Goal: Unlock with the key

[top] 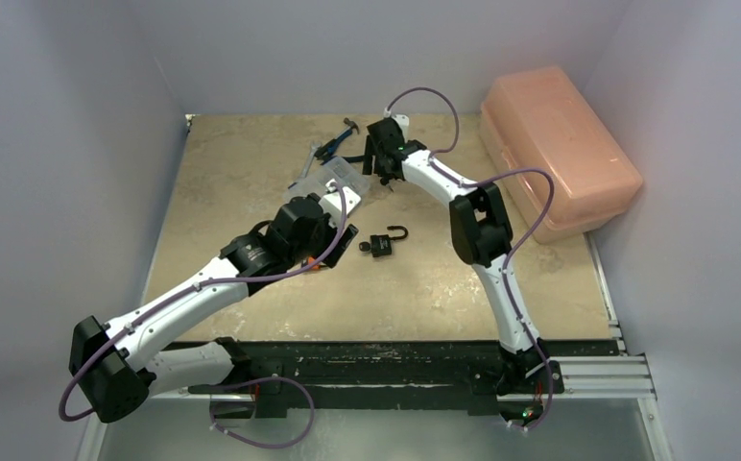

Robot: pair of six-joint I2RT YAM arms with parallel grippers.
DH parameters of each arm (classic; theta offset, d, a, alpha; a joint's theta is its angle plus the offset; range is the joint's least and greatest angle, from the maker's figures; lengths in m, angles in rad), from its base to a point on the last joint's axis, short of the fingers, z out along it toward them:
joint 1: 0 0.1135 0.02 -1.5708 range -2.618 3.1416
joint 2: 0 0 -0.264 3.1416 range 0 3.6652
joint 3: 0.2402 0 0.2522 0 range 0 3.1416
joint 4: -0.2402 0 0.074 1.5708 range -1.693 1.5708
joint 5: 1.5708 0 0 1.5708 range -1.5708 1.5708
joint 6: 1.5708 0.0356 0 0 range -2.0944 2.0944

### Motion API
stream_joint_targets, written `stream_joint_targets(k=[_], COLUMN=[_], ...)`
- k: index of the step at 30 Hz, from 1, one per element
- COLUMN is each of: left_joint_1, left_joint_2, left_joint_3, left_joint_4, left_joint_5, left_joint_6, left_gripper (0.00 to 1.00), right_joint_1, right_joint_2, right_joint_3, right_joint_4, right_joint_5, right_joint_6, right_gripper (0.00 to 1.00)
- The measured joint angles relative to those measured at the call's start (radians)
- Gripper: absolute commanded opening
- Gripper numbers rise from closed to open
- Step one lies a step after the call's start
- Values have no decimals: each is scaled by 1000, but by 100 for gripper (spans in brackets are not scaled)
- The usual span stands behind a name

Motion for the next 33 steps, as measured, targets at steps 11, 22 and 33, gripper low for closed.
stream_joint_targets(k=[11,22,33], left_joint_1=[0,0,0], left_joint_2=[-2,-2,-2], left_joint_3=[0,0,0], left_joint_4=[0,0,0], left_joint_5=[0,0,0], left_joint_6=[0,0,0], left_gripper=[63,63,62], right_joint_1=[-3,-3,-9], right_joint_2=[111,112,-14], right_joint_3=[118,102,-130], right_joint_4=[-13,16,163], right_joint_5=[42,37,-38], right_joint_6=[-12,-20,-49], right_gripper=[55,20,9])
